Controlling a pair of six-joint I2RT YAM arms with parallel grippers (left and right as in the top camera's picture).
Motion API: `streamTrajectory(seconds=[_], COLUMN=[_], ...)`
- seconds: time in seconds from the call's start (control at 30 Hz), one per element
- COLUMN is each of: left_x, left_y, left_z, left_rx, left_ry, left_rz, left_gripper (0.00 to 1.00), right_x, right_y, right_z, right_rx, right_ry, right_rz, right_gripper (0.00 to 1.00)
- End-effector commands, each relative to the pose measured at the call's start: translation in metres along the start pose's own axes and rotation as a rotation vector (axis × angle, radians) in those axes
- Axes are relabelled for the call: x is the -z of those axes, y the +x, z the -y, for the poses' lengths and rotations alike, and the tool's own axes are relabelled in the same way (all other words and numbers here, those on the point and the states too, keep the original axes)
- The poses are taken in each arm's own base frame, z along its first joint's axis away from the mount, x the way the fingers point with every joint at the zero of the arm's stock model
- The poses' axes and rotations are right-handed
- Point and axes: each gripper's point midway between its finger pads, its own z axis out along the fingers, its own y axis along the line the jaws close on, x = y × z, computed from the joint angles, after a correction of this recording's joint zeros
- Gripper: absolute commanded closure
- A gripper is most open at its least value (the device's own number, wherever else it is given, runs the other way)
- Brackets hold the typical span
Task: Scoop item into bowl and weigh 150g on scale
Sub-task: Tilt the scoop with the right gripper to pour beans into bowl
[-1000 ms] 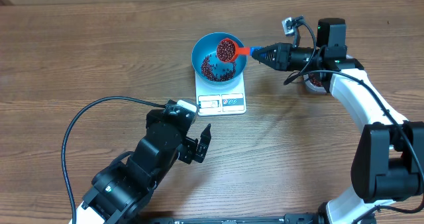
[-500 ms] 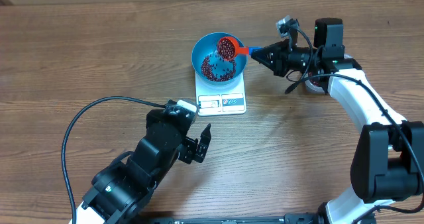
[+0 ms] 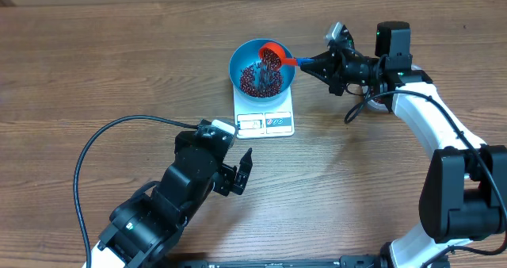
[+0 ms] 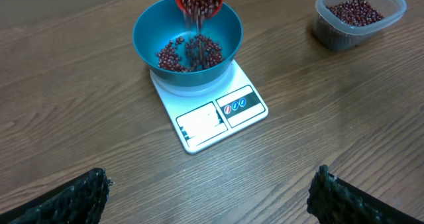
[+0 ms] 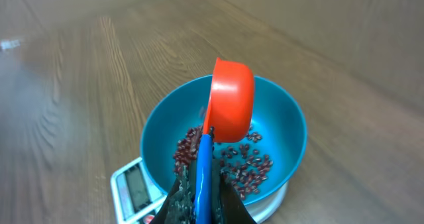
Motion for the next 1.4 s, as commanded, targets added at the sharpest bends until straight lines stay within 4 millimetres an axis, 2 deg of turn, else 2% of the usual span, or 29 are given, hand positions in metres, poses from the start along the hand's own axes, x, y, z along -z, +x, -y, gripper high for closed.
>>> streamTrajectory(seconds=[0.0, 0.37, 1.0, 1.37], left_x=[-0.0001, -0.0001, -0.0001, -0.0001], left_y=[0.0012, 0.0012, 0.0012, 0.0012], left_z=[-0.0021, -0.0021, -0.0021, -0.0021], left_rx=[-0.016, -0.016, -0.016, -0.016], left_ry=[-0.007, -0.007, -0.007, -0.007], left_rz=[0.000, 0.000, 0.000, 0.000], left_gripper=[0.01, 0.01, 0.00, 0.00], right_x=[-0.0017, -0.0017, -0.0017, -0.0017], right_y=[0.0018, 0.0016, -0.0031, 0.0024], right_z=[-0.0008, -0.0006, 0.0021, -0.0012], right_rx=[0.173, 0.383, 0.411, 0.374], right_ry=[-0.005, -0.004, 0.007, -0.007], right_rz=[0.003, 0.005, 0.018, 0.002], right_gripper=[0.96, 0.96, 0.96, 0.96])
